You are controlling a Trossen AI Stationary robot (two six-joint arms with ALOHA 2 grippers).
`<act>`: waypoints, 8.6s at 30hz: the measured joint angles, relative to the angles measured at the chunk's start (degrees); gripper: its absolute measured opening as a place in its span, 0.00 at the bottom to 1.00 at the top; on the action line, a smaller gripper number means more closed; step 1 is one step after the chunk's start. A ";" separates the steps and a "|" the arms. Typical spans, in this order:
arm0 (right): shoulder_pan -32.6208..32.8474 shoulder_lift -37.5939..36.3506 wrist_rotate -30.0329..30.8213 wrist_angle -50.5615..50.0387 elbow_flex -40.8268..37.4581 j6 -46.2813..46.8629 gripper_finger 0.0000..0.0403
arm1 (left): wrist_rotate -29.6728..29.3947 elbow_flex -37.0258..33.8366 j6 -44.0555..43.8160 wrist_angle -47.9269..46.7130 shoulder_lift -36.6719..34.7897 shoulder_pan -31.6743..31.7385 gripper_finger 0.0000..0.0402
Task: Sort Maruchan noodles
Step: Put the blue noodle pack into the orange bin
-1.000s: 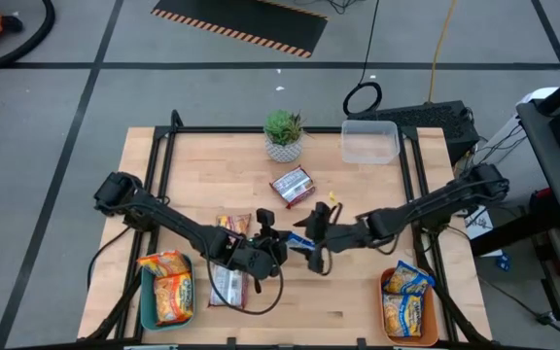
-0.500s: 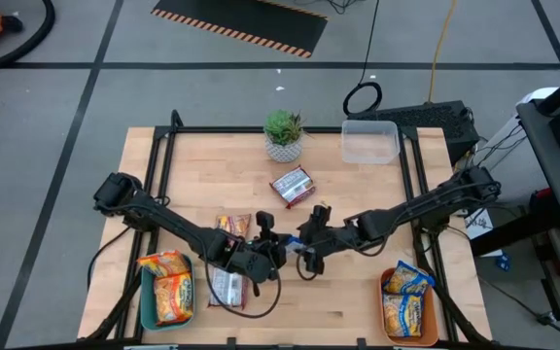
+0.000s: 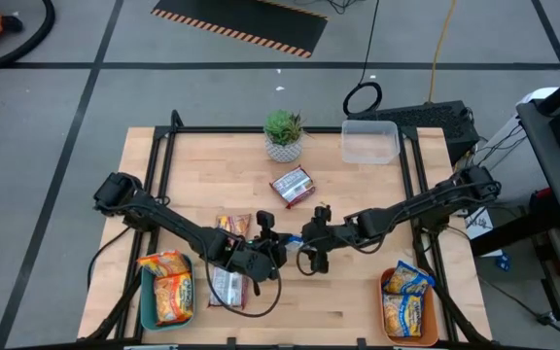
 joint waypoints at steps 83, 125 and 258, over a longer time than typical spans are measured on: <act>28.72 -6.98 -35.47 -42.30 21.90 66.12 0.30 | 7.67 0.00 -24.76 -17.98 -7.69 -1.40 0.53; 30.04 -10.95 -56.51 -64.97 20.92 117.81 0.30 | 7.65 0.00 -26.01 -18.03 -7.67 -1.40 0.53; 18.91 -10.84 -46.12 3.91 -18.44 35.35 0.57 | 8.52 0.02 -27.25 -17.59 -7.65 -0.73 0.53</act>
